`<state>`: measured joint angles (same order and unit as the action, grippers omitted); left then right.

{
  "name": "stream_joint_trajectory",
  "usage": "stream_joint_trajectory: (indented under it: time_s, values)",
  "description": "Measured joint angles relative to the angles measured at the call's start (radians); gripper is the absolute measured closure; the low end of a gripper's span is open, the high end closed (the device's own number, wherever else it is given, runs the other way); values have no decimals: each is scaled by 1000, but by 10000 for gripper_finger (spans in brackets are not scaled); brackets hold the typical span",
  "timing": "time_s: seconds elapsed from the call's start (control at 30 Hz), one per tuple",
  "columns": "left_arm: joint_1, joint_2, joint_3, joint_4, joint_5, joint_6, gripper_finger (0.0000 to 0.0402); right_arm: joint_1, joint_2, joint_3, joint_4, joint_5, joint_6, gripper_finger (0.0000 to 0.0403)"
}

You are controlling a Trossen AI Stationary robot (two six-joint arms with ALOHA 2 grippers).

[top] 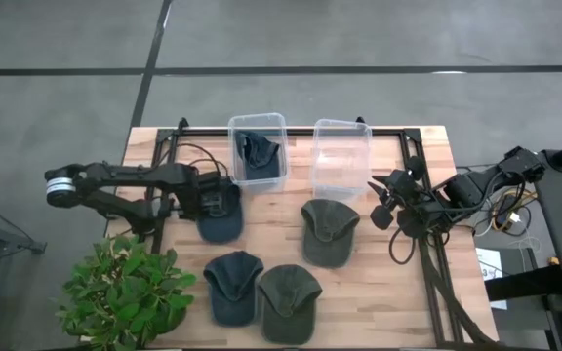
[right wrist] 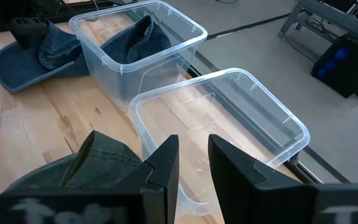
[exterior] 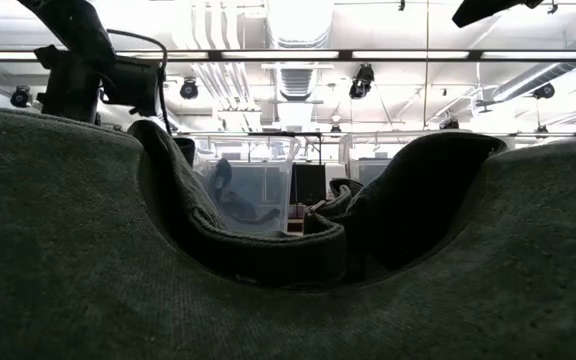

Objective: Pick & Place hat
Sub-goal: Put the top blue cap into the left transparent bin

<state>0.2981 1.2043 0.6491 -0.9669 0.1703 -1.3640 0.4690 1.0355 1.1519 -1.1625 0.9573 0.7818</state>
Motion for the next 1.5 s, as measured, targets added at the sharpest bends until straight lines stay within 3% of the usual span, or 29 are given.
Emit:
stream_joint_trajectory:
  time_s: [0.57,0.67,0.83,1.0,1.27,1.5]
  values:
    - [0,-25,-52,53,0,-1,291,0,0,0,0,0,0,329]
    - [1,-26,-75,101,23,-4,313,0,0,0,0,0,0,325]
    - [1,-41,-85,122,29,-2,384,0,0,0,0,0,0,321]
    - [0,-86,-86,114,22,0,393,0,0,0,0,0,0,327]
    - [0,-215,-59,-8,-27,-23,396,0,0,0,0,1,0,326]
    - [0,-305,91,-240,-125,-27,397,0,0,0,1,6,1,321]
